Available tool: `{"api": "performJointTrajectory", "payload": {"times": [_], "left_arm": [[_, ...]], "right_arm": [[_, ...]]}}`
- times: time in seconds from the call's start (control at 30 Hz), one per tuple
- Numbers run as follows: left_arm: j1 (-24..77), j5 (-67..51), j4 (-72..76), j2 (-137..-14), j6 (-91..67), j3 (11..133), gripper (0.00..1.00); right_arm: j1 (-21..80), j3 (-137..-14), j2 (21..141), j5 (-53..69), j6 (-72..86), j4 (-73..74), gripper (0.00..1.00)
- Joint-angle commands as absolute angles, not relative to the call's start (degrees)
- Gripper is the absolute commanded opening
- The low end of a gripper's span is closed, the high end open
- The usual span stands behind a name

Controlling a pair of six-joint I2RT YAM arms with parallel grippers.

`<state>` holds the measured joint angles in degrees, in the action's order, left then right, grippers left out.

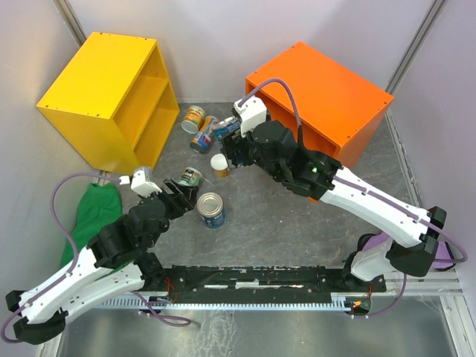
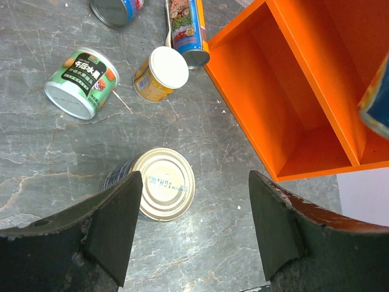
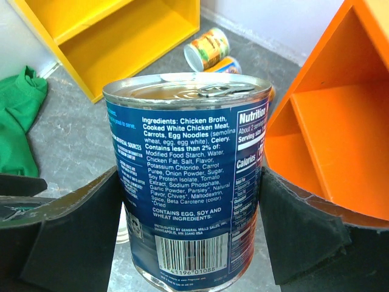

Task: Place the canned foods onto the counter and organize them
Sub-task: Pick up the canned food from the center of the board, then place the canned food on the counter.

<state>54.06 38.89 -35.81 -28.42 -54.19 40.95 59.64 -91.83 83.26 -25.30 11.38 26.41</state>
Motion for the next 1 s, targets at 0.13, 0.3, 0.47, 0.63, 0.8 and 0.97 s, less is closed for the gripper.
{"api": "performJointTrajectory", "payload": {"times": [0.13,0.3,0.47,0.63,0.8,0.97], "left_arm": [[53.82,39.66,-32.69,-31.45,-49.27,45.40,0.78],[53.87,39.59,-32.11,-33.20,-48.07,46.80,0.78],[53.82,39.16,-31.01,-35.38,-46.78,48.15,0.78],[53.88,38.41,-29.58,-37.53,-45.68,49.08,0.78],[53.85,38.02,-28.70,-39.60,-44.88,50.12,0.78],[53.87,37.74,-27.88,-41.08,-44.16,50.91,0.78]], "right_arm": [[59.84,-99.04,75.91,-28.69,4.89,11.30,0.30],[59.80,-99.05,73.81,-29.21,3.07,9.03,0.30],[59.83,-98.57,71.14,-30.44,0.69,6.49,0.30],[59.75,-97.56,68.10,-32.73,-3.06,2.83,0.29],[59.75,-94.90,65.46,-36.13,-9.25,-2.73,0.29],[58.24,-92.65,63.67,-37.95,-14.76,-7.56,0.29]]}}
